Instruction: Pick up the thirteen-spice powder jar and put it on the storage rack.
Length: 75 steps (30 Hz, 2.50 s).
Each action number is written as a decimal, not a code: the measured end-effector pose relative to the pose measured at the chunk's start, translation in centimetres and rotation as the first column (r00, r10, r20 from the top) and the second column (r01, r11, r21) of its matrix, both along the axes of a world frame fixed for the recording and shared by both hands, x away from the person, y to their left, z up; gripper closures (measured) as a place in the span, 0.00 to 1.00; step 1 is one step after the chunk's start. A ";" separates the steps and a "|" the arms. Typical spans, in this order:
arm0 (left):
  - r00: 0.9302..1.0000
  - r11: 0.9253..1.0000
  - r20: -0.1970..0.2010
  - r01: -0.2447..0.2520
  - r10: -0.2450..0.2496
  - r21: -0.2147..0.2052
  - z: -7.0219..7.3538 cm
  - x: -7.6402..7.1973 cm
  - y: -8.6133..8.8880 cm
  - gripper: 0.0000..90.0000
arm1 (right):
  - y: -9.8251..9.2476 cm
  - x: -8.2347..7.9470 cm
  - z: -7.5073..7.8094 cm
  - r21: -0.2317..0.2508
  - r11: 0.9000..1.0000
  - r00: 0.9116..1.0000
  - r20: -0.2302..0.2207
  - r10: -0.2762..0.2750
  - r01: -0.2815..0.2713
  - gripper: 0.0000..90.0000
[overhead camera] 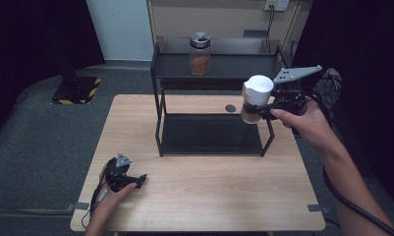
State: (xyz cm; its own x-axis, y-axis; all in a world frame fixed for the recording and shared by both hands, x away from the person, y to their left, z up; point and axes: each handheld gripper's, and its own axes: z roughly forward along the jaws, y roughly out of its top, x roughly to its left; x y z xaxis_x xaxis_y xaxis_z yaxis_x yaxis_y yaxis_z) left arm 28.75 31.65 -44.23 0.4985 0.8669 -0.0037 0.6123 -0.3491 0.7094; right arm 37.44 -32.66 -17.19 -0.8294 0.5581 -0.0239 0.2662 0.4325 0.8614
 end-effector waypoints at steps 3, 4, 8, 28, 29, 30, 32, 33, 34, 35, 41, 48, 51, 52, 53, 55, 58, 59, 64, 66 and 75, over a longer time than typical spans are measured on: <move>1.000 1.000 0.000 0.000 0.000 0.000 0.0 0.0 0.0 0.00 | -0.1 0.2 1.0 0.012 1.000 1.000 0.005 0.001 -0.001 0.35; 1.000 1.000 0.000 0.000 0.000 0.000 0.0 0.0 0.0 0.00 | -0.1 0.2 1.0 0.012 1.000 1.000 0.005 0.001 -0.001 0.35; 1.000 1.000 0.000 0.000 0.000 0.000 0.0 0.0 0.0 0.00 | -0.1 0.6 2.2 0.026 1.000 1.000 0.011 -0.001 0.001 0.35; 1.000 1.000 0.000 0.005 -0.005 0.000 0.0 0.1 0.1 0.00 | 1.7 4.2 5.8 0.037 0.998 0.998 0.034 -0.051 0.050 0.35; 1.000 1.000 -0.001 0.006 -0.006 0.000 0.0 0.1 0.1 0.00 | 1.9 4.5 5.8 0.039 0.998 0.998 0.034 -0.058 0.056 0.35; 1.000 1.000 -0.001 0.007 -0.007 0.000 0.0 0.1 0.1 0.00 | 2.0 4.6 5.9 0.038 0.997 0.997 0.035 -0.063 0.061 0.35; 1.000 1.000 0.000 0.007 -0.007 0.000 0.0 0.1 0.1 0.00 | 2.2 5.0 5.9 0.039 0.996 0.996 0.043 -0.077 0.075 0.35; 1.000 1.000 0.000 0.007 -0.007 0.000 0.0 0.1 0.1 0.00 | 2.3 5.2 6.0 0.042 0.996 0.996 0.042 -0.083 0.081 0.35; 1.000 1.000 0.000 0.007 -0.007 -0.001 0.0 0.1 0.1 0.00 | 2.3 5.5 6.0 0.048 0.995 0.995 0.042 -0.089 0.087 0.35; 1.000 1.000 0.000 0.008 -0.008 0.000 0.0 0.1 0.1 0.00 | 2.4 5.7 6.0 0.050 0.995 0.995 0.041 -0.092 0.090 0.35; 1.000 1.000 0.000 0.012 -0.012 0.001 0.0 0.2 0.1 0.00 | 2.9 7.3 6.0 0.053 0.993 0.994 0.030 -0.109 0.107 0.35; 1.000 1.000 -0.001 0.015 -0.015 0.001 0.0 0.3 0.1 0.00 | 3.5 8.7 5.9 0.035 0.992 0.992 0.019 -0.125 0.124 0.35; 1.000 1.000 -0.001 0.020 -0.020 0.002 0.0 0.4 0.2 0.00 | 3.7 9.2 5.9 0.032 0.991 0.991 0.017 -0.133 0.132 0.35; 1.000 1.000 -0.001 0.020 -0.020 0.002 0.0 0.4 0.2 0.00 | 3.7 9.2 5.9 0.032 0.991 0.991 0.017 -0.133 0.132 0.35; 1.000 1.000 -0.001 0.020 -0.020 0.002 0.0 0.4 0.2 0.00 | 3.8 9.5 5.8 0.032 0.990 0.990 0.016 -0.137 0.136 0.35; 1.000 1.000 -0.002 0.023 -0.023 0.003 0.0 0.5 0.2 0.00 | 3.8 9.8 5.7 0.035 0.990 0.990 0.011 -0.140 0.139 0.35; 1.000 1.000 -0.001 0.023 -0.023 0.002 0.0 0.5 0.2 0.00 | 4.0 10.3 5.5 0.032 0.990 0.990 0.004 -0.140 0.139 0.35; 1.000 1.000 -0.001 0.023 -0.023 0.002 0.0 0.5 0.2 0.00 | 4.1 10.4 5.4 0.027 0.990 0.990 0.002 -0.140 0.140 0.35; 1.000 1.000 -0.001 0.027 -0.027 0.002 0.0 0.5 0.2 0.00 | 4.4 10.9 4.9 0.028 0.990 0.990 -0.009 -0.139 0.139 0.35; 1.000 1.000 -0.001 0.029 -0.029 0.002 0.0 0.6 0.3 0.00 | 4.5 11.1 4.9 0.026 0.990 0.990 -0.010 -0.140 0.140 0.35; 1.000 1.000 -0.001 0.031 -0.031 0.002 0.0 0.6 0.3 0.00 | 4.8 11.1 5.0 0.018 0.990 0.990 -0.007 -0.143 0.143 0.35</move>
